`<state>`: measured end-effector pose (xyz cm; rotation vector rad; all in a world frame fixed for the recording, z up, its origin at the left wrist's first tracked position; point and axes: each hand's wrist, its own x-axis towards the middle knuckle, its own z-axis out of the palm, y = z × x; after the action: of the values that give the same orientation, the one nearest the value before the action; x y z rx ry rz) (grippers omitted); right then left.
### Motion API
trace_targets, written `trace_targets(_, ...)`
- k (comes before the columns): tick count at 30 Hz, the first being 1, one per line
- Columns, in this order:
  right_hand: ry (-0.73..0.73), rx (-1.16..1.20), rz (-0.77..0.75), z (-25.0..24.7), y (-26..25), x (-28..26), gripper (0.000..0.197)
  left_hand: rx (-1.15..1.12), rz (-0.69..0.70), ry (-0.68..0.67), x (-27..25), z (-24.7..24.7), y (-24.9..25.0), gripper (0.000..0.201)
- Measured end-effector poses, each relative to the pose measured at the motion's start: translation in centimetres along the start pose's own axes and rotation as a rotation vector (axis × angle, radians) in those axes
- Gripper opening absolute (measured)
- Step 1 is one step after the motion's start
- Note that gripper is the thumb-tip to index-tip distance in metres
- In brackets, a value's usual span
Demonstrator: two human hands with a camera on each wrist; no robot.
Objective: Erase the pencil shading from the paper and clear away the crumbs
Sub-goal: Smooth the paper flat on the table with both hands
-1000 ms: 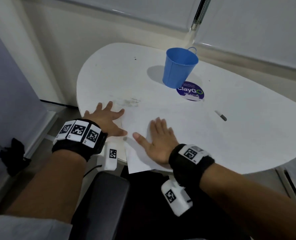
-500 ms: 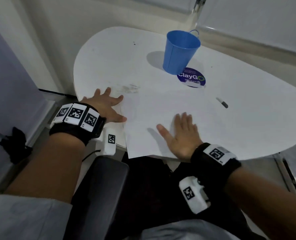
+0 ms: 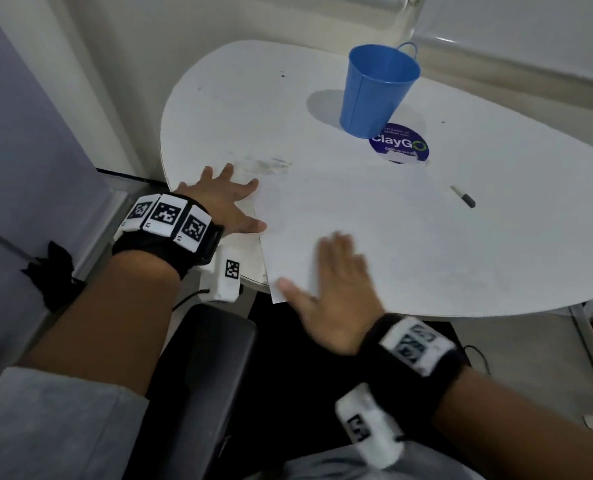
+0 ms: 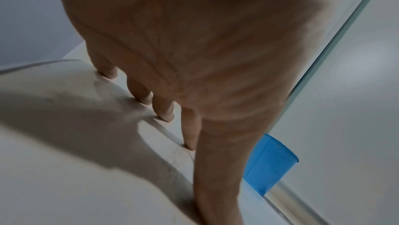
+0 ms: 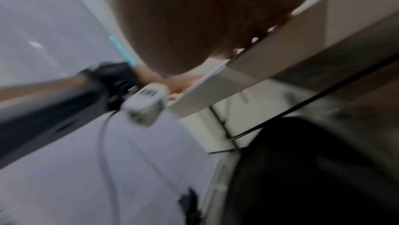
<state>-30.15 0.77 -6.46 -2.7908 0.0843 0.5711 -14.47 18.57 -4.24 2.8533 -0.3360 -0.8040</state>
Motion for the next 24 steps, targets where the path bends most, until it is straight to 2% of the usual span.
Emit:
trace_targets(2, -0.045, 0.016, -0.192, 0.9, -3.6, 0.2, 0.11, 0.006, -0.005, 0.002, -0.1, 0.0, 0.0, 0.089)
trace_targets(4, -0.073, 0.089, -0.253, 0.0, -4.1, 0.4, 0.104, 0.021, -0.004, 0.0, 0.0, -0.1, 0.0, 0.089)
trace_targets(6, 0.005, 0.167, -0.122, -2.6, -0.4, 1.0, 0.108, 0.018, -0.003, -0.006, 0.2, -0.1, -0.1, 0.088)
trace_targets(9, 0.187, 0.178, 0.275, -6.6, 9.0, 1.6, 0.113, 0.024, -0.005, -0.008, 0.2, 0.0, -0.1, 0.088)
trace_targets(11, 0.172, 0.105, 0.486, -7.4, 12.6, 1.6, 0.119, 0.022, -0.01, -0.007, 0.3, 0.2, -0.1, 0.088)
trace_targets(12, 0.136, 0.082, 0.509, -7.0, 12.6, 1.6, 0.12, 0.018, -0.011, -0.01, 0.4, 0.2, -0.1, 0.089)
trace_targets(14, 0.084, 0.055, 0.363, -4.8, 9.9, 1.7, 0.117, 0.01, -0.012, -0.015, 0.5, 0.2, -0.4, 0.089)
trace_targets(17, -0.061, 0.093, -0.04, -2.2, 3.6, 0.2, 0.107, 0.002, -0.009, -0.017, 0.6, 0.3, -0.6, 0.089)
trace_targets(18, -0.084, 0.114, -0.083, -2.4, 2.7, -0.2, 0.105, 0.004, -0.005, -0.016, 0.6, 0.3, -0.5, 0.089)
trace_targets(20, 0.0, 0.145, -0.003, -4.0, 4.3, 0.4, 0.103, 0.007, -0.003, -0.015, 0.6, 0.2, -0.4, 0.089)
trace_targets(22, 0.108, 0.119, 0.205, -5.6, 8.4, 1.2, 0.11, 0.009, 0.001, -0.012, 0.5, 0.2, -0.3, 0.089)
trace_targets(24, 0.101, 0.059, 0.385, -6.3, 11.3, 1.0, 0.114, -0.003, 0.005, -0.009, 0.5, 0.2, -0.4, 0.089)
